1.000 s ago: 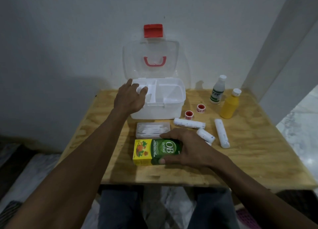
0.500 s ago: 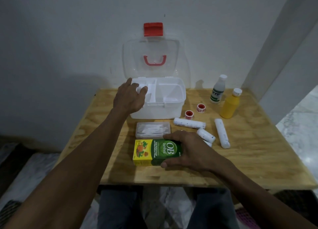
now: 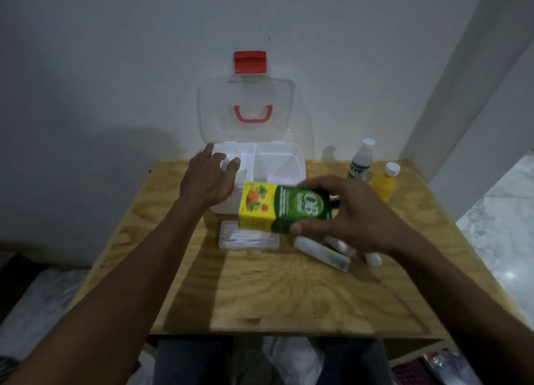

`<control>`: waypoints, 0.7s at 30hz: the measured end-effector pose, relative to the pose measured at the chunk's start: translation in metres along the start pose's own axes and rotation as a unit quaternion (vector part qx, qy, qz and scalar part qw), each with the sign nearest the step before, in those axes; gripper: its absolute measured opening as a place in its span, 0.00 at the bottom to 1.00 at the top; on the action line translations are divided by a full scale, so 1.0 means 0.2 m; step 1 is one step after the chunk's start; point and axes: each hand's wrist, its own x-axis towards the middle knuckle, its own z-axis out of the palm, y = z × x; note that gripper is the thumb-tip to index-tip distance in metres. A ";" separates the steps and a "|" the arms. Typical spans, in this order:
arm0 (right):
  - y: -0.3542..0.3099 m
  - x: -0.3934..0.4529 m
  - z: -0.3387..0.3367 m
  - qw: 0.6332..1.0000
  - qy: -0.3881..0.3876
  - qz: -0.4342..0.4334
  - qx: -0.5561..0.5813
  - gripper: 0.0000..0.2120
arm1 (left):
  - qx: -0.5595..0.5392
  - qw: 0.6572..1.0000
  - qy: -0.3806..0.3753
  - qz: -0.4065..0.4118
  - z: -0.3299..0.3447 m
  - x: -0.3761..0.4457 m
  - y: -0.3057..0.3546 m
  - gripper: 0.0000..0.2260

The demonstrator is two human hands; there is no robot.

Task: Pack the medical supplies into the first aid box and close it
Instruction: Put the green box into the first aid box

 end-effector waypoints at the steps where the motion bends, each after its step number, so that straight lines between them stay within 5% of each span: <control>1: 0.00 0.05 -0.06 1.000 0.013 0.001 -0.007 0.33 | 0.001 1.000 0.000 0.003 0.00 0.00 -0.01 0.28; 21: 0.08 0.70 -0.20 0.961 -0.115 0.047 -0.246 0.30 | -0.001 1.000 0.003 0.001 0.00 -0.02 0.01 0.27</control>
